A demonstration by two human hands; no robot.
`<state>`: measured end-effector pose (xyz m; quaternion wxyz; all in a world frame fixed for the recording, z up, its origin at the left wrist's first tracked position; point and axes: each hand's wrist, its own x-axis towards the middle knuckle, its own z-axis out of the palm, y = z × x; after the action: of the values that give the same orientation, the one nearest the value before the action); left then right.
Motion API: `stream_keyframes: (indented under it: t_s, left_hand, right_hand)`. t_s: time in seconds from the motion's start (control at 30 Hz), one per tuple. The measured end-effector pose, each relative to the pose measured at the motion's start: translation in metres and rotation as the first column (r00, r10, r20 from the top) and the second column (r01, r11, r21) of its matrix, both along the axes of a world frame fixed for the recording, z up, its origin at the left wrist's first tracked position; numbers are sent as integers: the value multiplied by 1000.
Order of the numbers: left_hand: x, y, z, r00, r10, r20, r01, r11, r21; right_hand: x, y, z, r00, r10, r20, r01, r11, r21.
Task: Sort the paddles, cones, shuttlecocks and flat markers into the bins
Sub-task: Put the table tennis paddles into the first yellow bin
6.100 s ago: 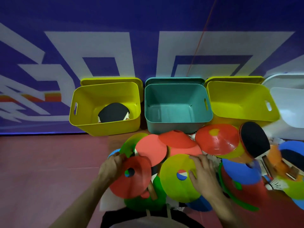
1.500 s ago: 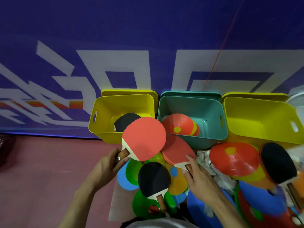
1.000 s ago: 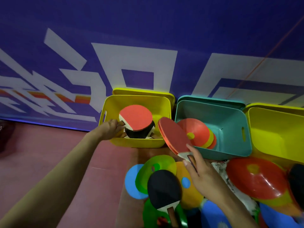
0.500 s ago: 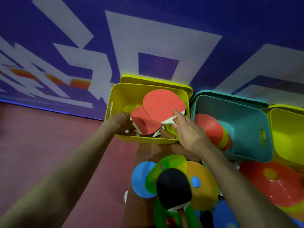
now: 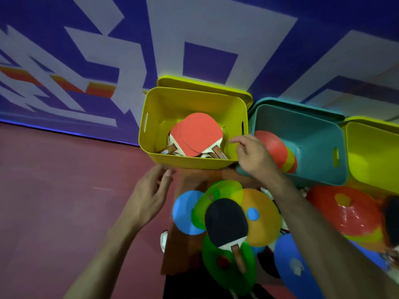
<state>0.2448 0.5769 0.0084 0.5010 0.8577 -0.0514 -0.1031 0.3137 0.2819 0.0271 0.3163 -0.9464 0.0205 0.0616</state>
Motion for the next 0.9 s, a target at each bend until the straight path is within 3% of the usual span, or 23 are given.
stream_keyframes:
  t_s: [0.07, 0.17, 0.3, 0.4, 0.5, 0.57, 0.63, 0.73, 0.9]
  left_hand:
    - [-34, -25, -20, 994, -30, -103, 30, 1000, -4]
    - [-83, -73, -51, 974, -135, -182, 142, 990, 25]
    - [-129, -130, -86, 928, -261, -266, 325, 915, 238]
    - [-158, -161, -121, 918, -238, -316, 357, 844, 401]
    - [-186, -206, -121, 933, -100, -346, 275, 818, 506]
    - [-201, -239, -108, 894, 30, -448, 262, 775, 575]
    - [-207, -268, -101, 871, 177, -458, 158, 783, 602]
    - [-214, -286, -119, 858, 213, -467, 185, 721, 668]
    - [-220, -300, -125, 848, 385, -364, -121, 809, 575]
  right_hand:
    - [-51, -28, 15, 997, -27, 66, 28, 1000, -8]
    - [-131, -89, 16, 990, -142, -2, 142, 987, -80]
    - [-221, -170, -8, 966, -195, -173, 171, 975, -142]
    - [-261, -214, -22, 969, -198, -149, 185, 978, -98]
    - [-285, -259, -29, 980, -193, -56, 187, 977, -101]
    - [-299, -289, -32, 982, -188, 7, 187, 975, -121]
    - [-308, -317, -37, 985, -168, 45, 173, 974, -149]
    - [-318, -355, -41, 991, -128, 25, 130, 975, -180]
    - [-329, -396, -31, 996, -71, 63, 81, 978, -191]
